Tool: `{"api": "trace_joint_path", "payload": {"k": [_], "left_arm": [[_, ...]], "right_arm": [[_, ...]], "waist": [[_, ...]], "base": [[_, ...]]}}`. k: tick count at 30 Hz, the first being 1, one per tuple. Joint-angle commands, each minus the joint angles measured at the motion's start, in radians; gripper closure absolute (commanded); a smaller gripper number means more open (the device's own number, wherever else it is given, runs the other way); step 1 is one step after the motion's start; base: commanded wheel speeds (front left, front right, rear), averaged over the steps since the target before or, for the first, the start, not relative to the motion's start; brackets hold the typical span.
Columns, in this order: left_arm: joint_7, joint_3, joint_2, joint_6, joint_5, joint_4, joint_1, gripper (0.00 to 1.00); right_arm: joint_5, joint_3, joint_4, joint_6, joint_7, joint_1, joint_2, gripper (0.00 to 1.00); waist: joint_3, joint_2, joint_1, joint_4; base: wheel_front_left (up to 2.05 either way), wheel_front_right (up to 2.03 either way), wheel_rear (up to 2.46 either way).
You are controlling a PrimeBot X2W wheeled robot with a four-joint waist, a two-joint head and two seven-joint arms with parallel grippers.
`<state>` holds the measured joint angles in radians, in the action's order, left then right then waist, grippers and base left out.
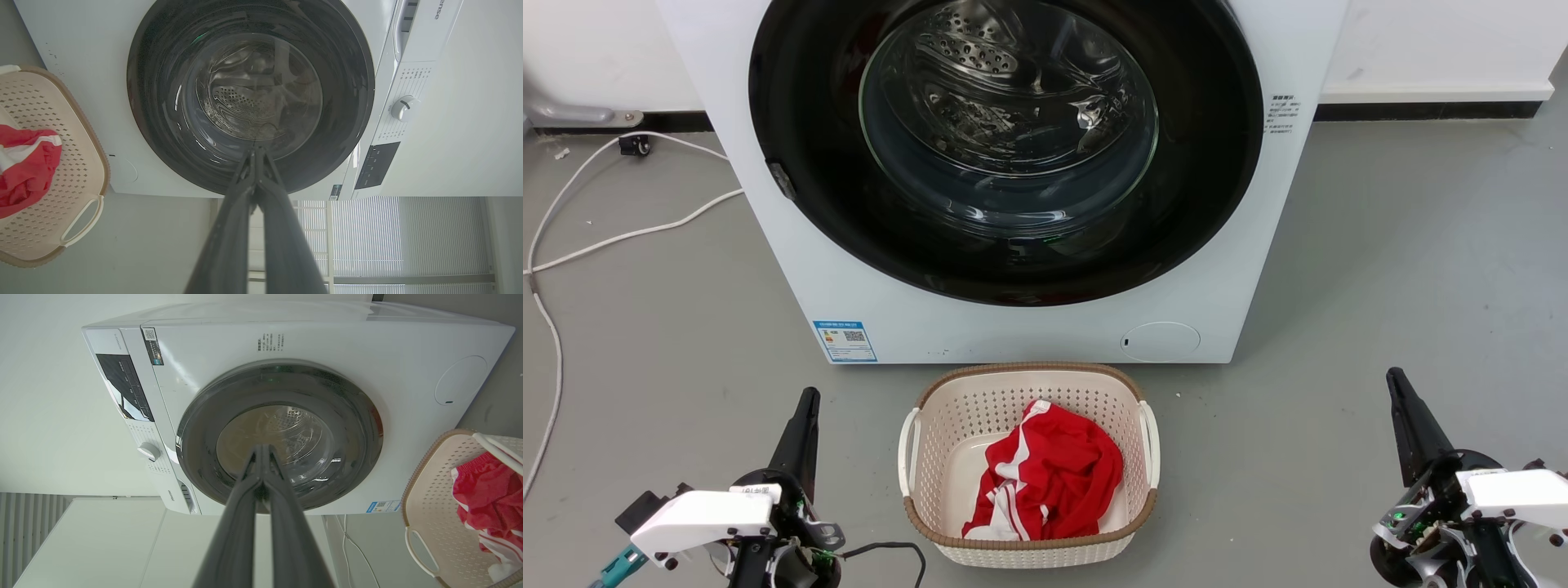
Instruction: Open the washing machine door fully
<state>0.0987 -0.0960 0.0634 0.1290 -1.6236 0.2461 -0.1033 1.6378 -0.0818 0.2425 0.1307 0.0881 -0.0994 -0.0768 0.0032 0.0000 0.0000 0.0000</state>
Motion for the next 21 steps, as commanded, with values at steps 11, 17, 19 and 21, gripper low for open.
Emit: {"api": "trace_joint_path", "payload": {"k": [11, 17, 19, 21], "left_arm": [[0.001, -0.002, -0.003, 0.000, 0.001, 0.004, 0.001, 0.00], [-0.021, 0.023, -0.007, -0.001, 0.005, 0.004, 0.011, 0.00], [-0.031, 0.031, -0.007, -0.001, 0.011, -0.003, 0.009, 0.00], [-0.041, 0.035, -0.007, 0.000, 0.020, -0.012, 0.007, 0.00]], "right_arm": [[-0.002, -0.003, 0.004, 0.000, 0.001, 0.002, 0.004, 0.00], [-0.012, 0.008, -0.004, 0.000, -0.021, 0.021, 0.007, 0.00], [-0.023, 0.009, -0.014, 0.000, -0.030, 0.025, 0.008, 0.00], [-0.035, 0.008, -0.023, 0.000, -0.040, 0.029, 0.008, 0.00]], "waist": [[0.000, 0.0000, 0.0000, 0.000], [0.000, 0.0000, 0.0000, 0.000], [0.000, 0.0000, 0.0000, -0.001], [0.000, 0.0000, 0.0000, -0.001]], "base": [[0.00, 0.00, 0.00], [0.00, 0.00, 0.00], [0.00, 0.00, 0.00], [0.00, 0.00, 0.00]]}}
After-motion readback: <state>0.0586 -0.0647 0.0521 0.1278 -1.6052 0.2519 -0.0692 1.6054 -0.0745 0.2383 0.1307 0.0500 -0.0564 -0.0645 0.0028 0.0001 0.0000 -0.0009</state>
